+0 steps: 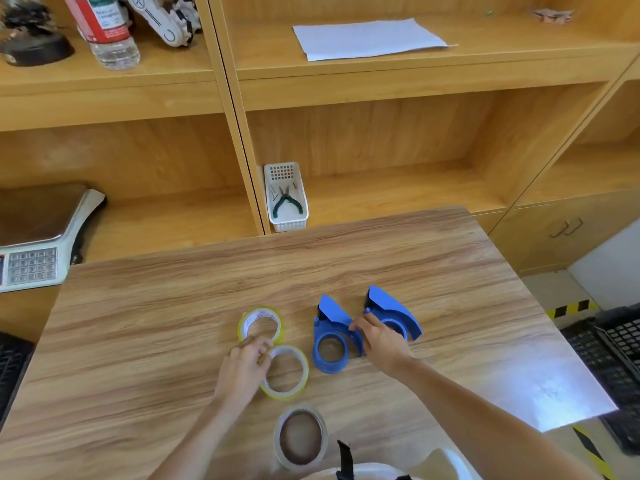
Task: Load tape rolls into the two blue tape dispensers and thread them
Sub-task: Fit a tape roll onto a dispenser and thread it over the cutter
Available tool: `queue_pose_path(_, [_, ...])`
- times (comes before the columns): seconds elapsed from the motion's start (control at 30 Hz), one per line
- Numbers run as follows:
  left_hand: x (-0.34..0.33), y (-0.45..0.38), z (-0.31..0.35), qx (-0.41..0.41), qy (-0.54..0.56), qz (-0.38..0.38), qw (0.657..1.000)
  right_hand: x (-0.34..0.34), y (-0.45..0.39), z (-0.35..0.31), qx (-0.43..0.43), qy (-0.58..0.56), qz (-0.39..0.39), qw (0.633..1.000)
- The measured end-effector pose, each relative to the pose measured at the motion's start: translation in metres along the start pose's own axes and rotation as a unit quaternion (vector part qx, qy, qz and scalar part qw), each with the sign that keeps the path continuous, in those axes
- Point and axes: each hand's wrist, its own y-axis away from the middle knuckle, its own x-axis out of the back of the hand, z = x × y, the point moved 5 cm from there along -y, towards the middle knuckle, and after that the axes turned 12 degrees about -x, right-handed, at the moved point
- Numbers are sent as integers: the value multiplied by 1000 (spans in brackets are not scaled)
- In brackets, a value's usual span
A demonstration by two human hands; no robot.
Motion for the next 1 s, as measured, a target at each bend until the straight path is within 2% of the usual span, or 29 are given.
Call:
queue_pose_path(0.13, [-5,-27,40,-45,35,21,998,-2,-2,-2,1,-3,0,1000])
queue_pose_path(0.3, [-24,-57,70,-69,1,-3,998,2,3,3,7,-12,7,1000])
queue_pose_path(0.43, [-41,-67,71,-72,-18,-38,997,7,8,7,14,-42,15,999])
queue_pose_path(0.63, [-59,-67,76,-90,-34,-55,994,-4,9,0,59,-25,-27,998])
queue_pose_path(1.0, [-73,-61,63,-85,31,-65,994,-22,1,1,61,18,-24,998])
